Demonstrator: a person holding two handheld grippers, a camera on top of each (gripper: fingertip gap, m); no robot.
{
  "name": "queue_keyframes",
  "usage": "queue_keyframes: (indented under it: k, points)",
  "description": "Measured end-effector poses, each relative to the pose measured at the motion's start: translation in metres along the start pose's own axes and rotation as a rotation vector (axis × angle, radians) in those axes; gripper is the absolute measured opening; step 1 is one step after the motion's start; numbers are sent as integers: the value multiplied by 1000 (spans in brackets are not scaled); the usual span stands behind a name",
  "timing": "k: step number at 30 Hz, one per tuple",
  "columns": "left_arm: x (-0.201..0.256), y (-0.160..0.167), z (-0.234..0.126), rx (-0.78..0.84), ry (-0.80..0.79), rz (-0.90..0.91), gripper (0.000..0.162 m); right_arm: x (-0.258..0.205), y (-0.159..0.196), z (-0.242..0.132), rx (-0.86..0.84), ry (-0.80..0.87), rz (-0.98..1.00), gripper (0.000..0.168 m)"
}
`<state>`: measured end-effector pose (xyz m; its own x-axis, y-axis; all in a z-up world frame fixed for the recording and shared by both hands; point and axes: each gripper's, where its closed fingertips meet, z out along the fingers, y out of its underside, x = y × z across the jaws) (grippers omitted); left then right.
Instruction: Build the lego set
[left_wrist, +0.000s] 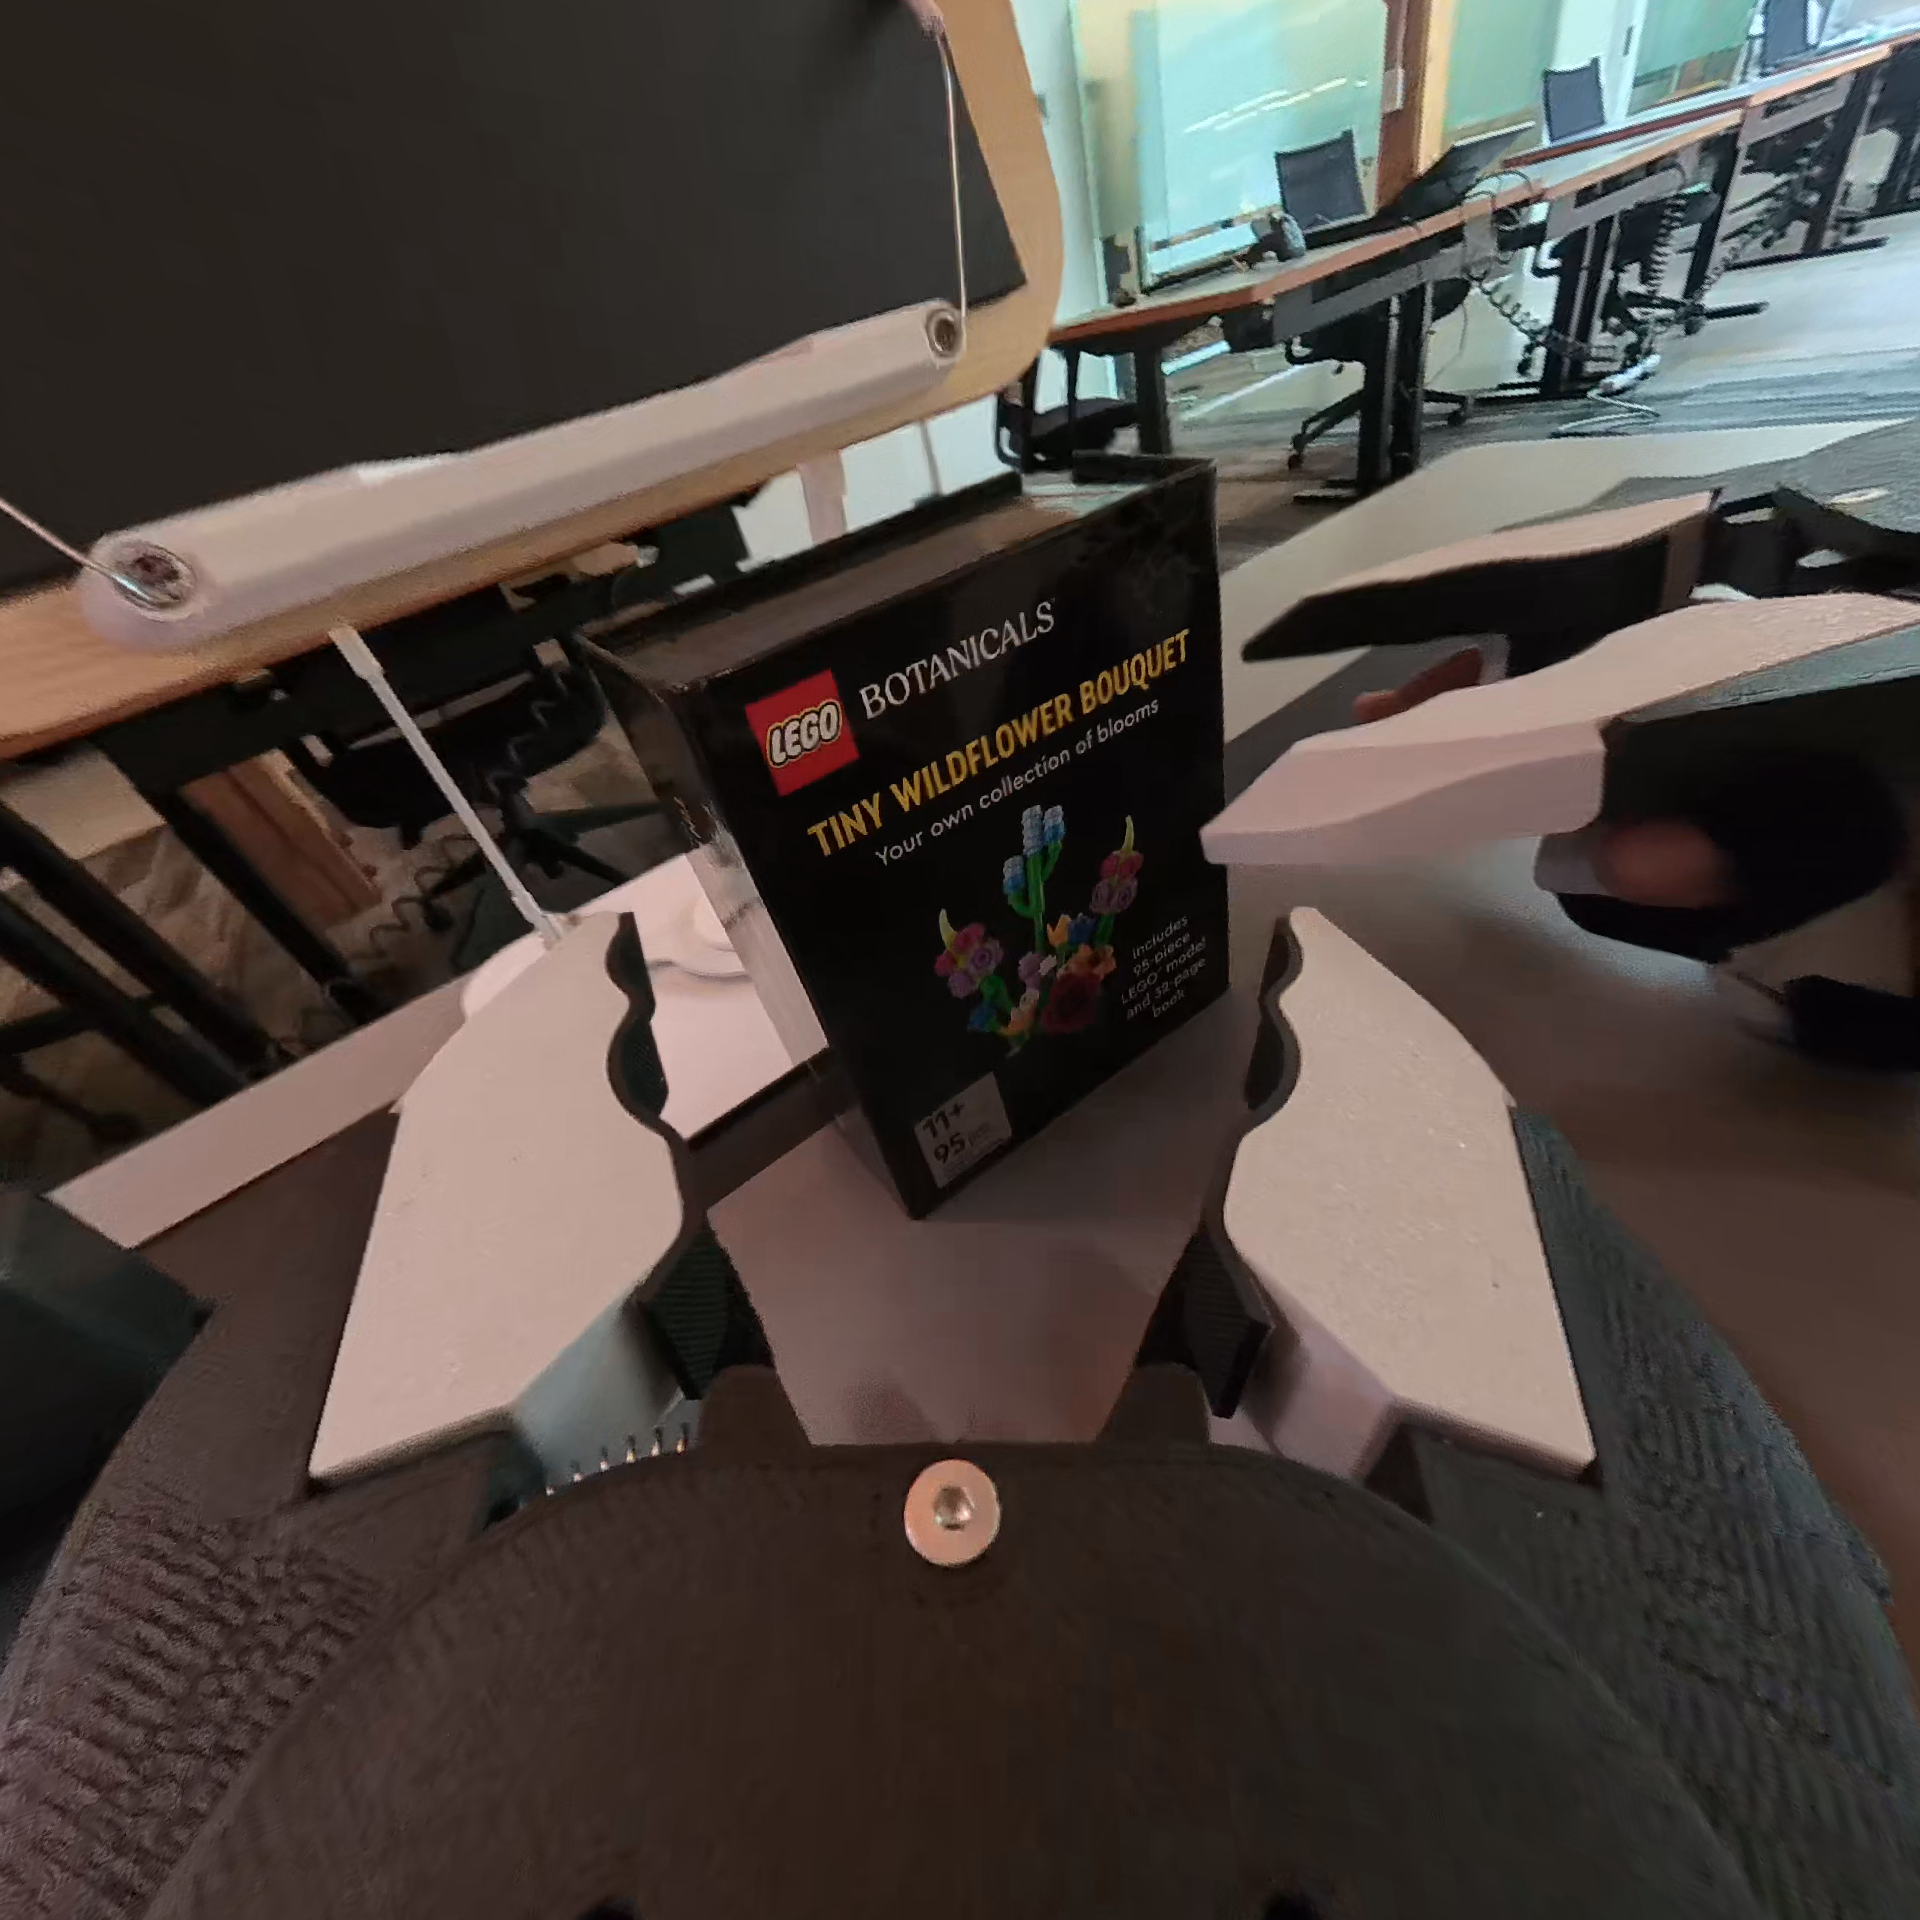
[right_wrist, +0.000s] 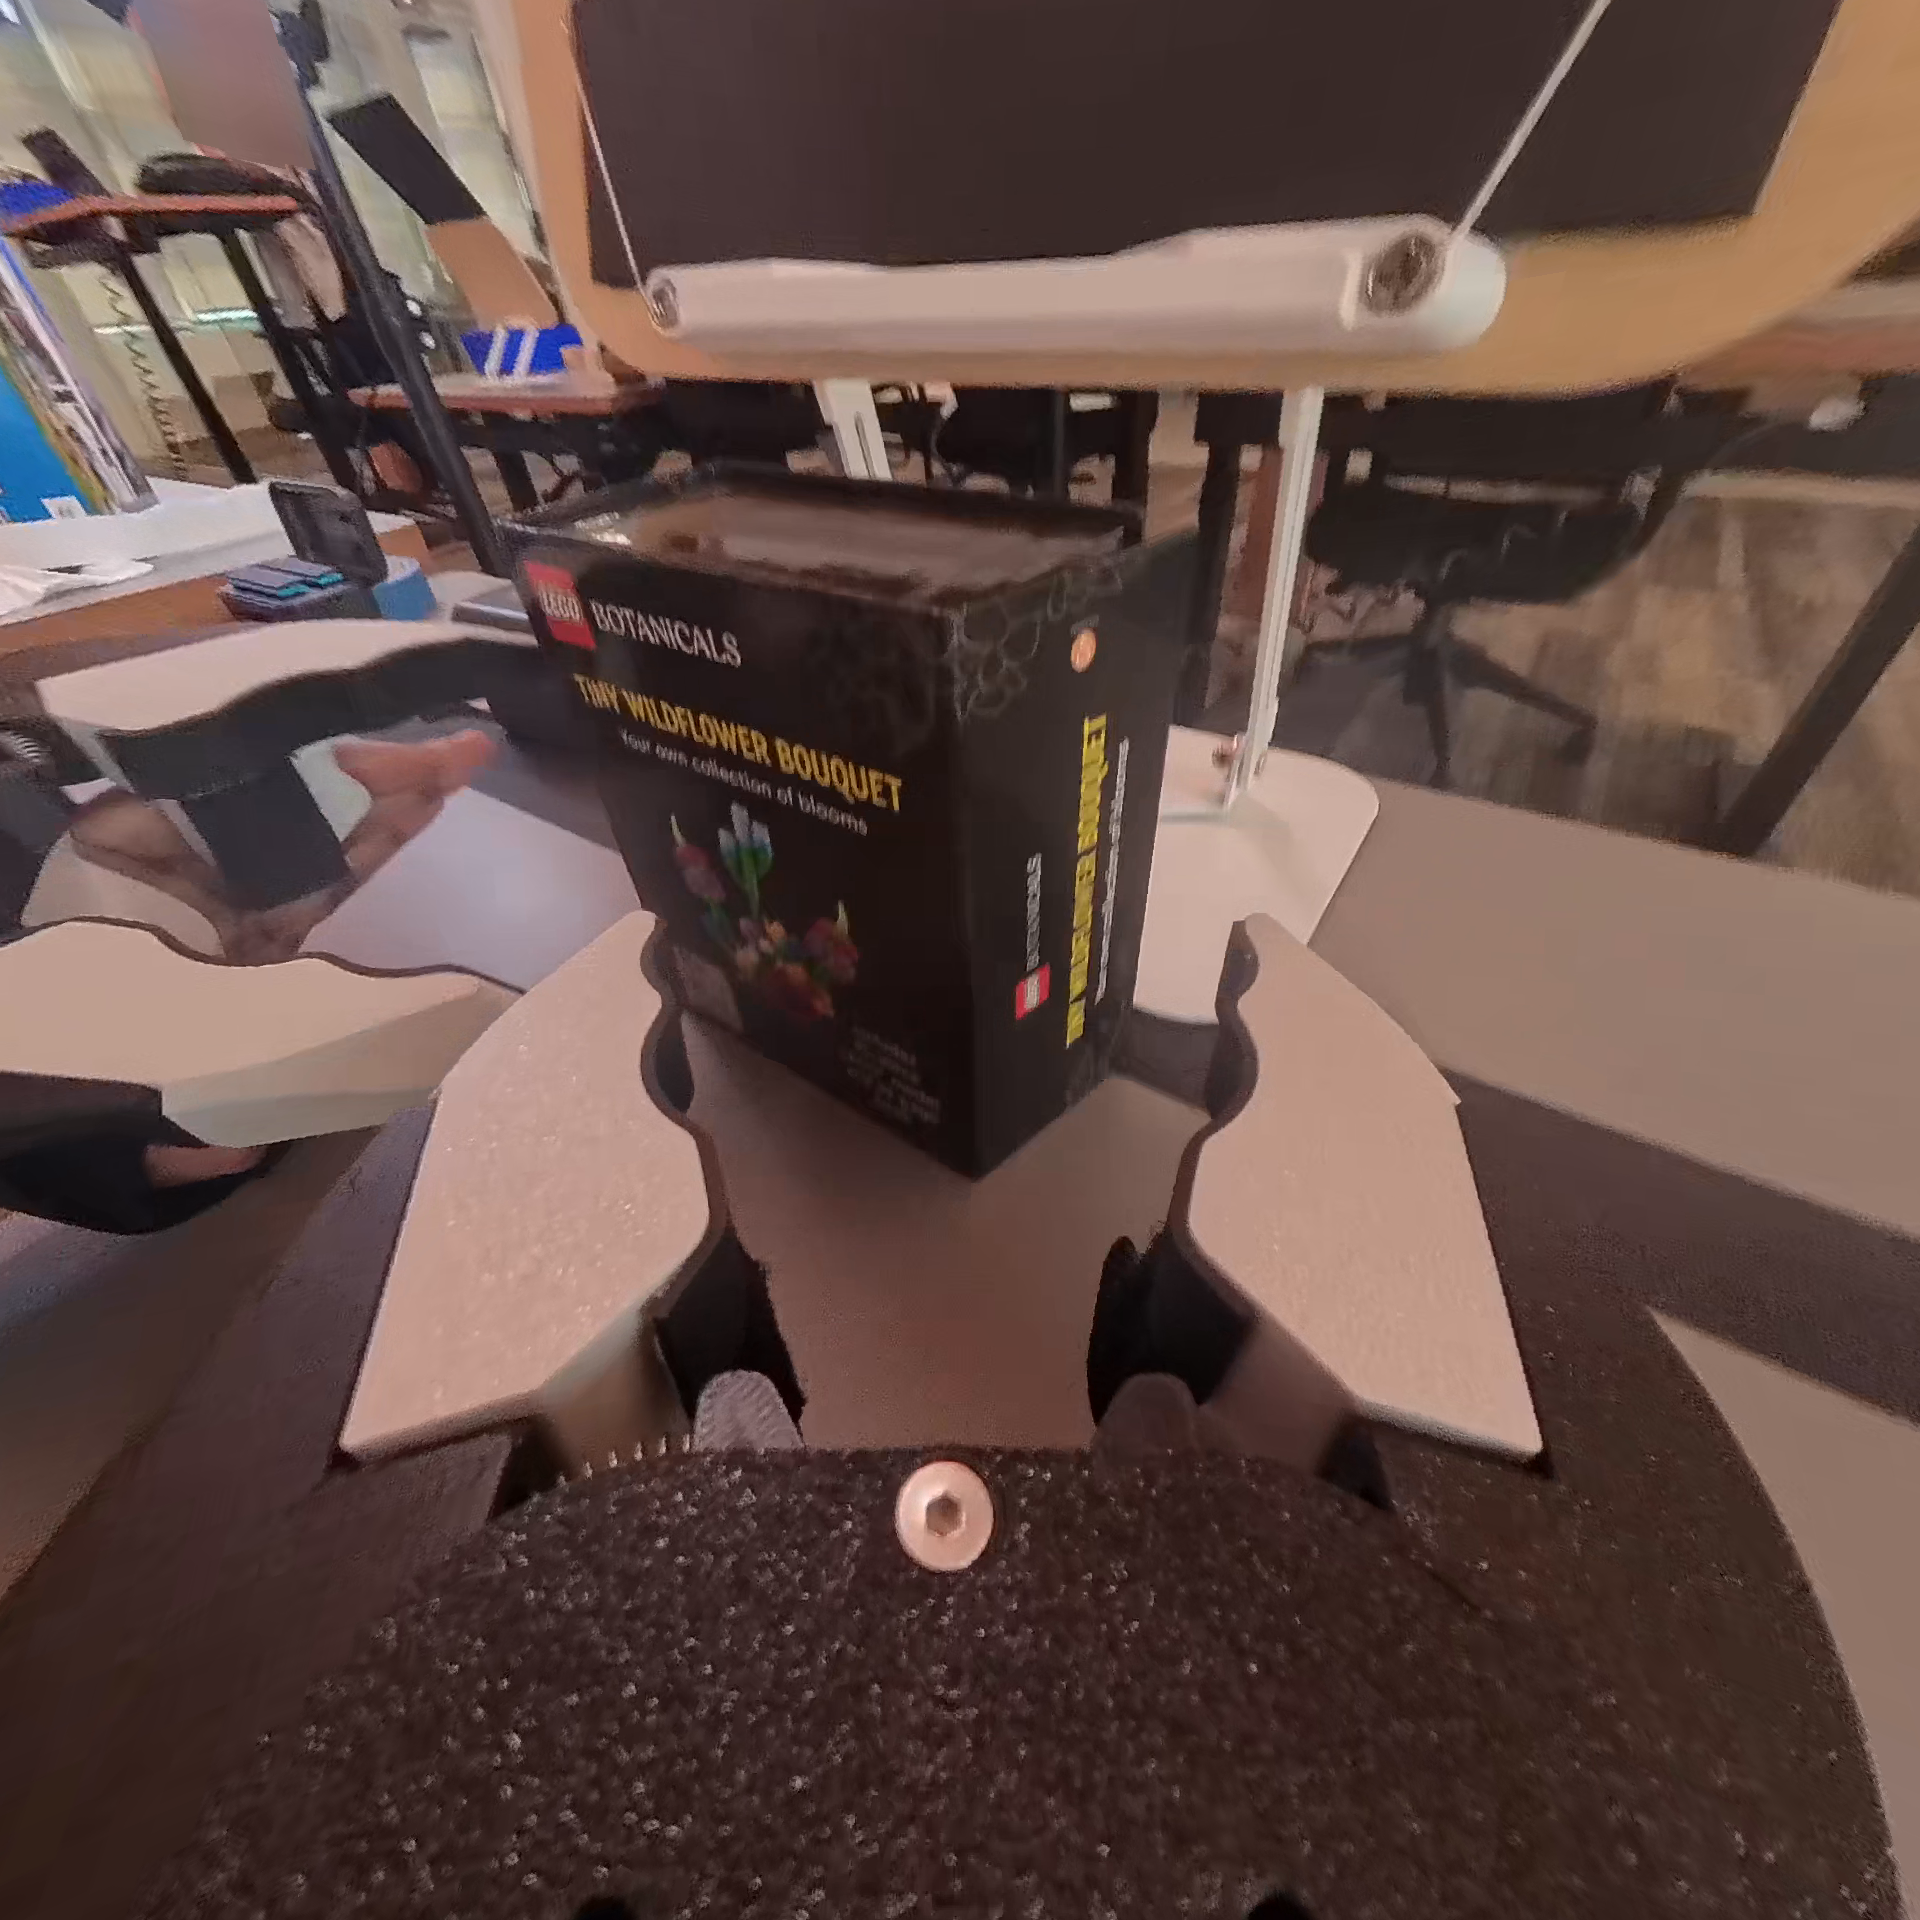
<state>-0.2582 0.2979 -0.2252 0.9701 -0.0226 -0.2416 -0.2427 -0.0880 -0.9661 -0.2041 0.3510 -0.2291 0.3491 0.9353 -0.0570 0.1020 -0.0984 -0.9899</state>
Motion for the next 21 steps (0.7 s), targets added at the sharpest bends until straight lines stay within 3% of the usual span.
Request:
queue_keyframes:
  k: [3, 6, 9, 14, 21]
  points:
    - [-1, 8, 8, -66, 75, -79, 101, 4, -8, 8, 55, -21, -134, 98]
    - [-8, 16, 15, -123, 104, -104, 96, 5, -1, 16, -1, -55, -226, 88]
    - [-10, 17, 20, -125, 133, -59, 94, 7, 9, 24, -87, -95, -205, 82]
    - [-10, 23, 27, -163, 128, -5, 76, 0, 12, 32, -121, -177, -218, 66]
    - [-1, 20, 11, -192, 95, -37, 62, -10, 16, 10, -227, -183, -226, 64]
